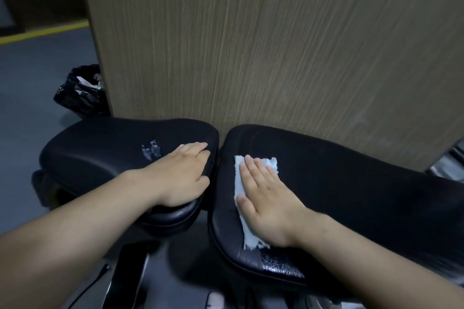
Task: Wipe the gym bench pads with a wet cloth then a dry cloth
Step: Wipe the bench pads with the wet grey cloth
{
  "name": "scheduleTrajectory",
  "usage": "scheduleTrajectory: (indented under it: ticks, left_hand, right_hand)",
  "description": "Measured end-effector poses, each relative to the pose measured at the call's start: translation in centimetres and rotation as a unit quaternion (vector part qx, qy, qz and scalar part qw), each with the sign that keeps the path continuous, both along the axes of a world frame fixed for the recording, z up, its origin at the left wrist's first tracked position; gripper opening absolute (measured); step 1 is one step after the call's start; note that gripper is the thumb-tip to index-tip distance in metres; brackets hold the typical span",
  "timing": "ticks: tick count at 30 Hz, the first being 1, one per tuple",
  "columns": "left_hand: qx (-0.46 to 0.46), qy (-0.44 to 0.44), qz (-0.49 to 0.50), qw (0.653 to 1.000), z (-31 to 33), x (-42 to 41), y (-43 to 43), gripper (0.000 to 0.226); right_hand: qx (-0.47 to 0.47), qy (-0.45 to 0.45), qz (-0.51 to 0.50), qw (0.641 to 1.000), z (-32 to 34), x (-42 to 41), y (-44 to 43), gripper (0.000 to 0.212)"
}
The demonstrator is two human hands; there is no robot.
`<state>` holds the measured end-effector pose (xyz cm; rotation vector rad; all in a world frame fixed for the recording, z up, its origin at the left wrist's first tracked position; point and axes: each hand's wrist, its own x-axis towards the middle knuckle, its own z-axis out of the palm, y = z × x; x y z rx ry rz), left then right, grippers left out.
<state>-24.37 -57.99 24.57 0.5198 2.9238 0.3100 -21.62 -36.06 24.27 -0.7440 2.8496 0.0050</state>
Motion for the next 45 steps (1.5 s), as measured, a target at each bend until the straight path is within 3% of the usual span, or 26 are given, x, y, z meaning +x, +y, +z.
scheduleTrajectory:
  ticks: [6,10,13,24,30,38,45]
  left_hand:
    - [-0.012,0.023,-0.005,1.0,-0.1,0.8,-0.2,0.063]
    - [-0.014,0.034,-0.002,0.999,0.0,0.9,-0.1,0.061]
    - [-0.012,0.055,0.001,0.998,0.4,0.9,0.1,0.057]
    - [-0.023,0.092,0.01,0.995,0.7,0.0,0.3,0.044]
    - [-0.038,0.112,0.036,0.992,1.3,-0.6,1.3,0.013]
    - [-0.087,0.139,0.101,0.981,1.0,-1.5,4.1,0.038]
    - [-0.053,0.14,0.115,0.982,0.7,-1.9,6.7,0.039]
  right_hand:
    - [-0.006,-0.025,0.001,1.0,0.1,6.4,-0.1,0.07]
    - [-0.003,0.094,0.0,0.996,-0.9,6.7,-0.7,0.071]
    - [-0.035,-0.009,0.001,0.999,-0.7,5.8,-1.2,0.068]
    - [-0.021,0.011,0.005,1.0,-0.9,-4.2,-3.6,0.065]
    - [-0.031,0.024,0.017,0.999,-1.1,-10.9,-3.4,0.065]
    - [-0.064,0.035,0.064,0.995,-0.5,-17.5,-1.7,0.07]
    - [-0.054,0.029,-0.006,0.998,-0.2,-20.4,0.0,0.049]
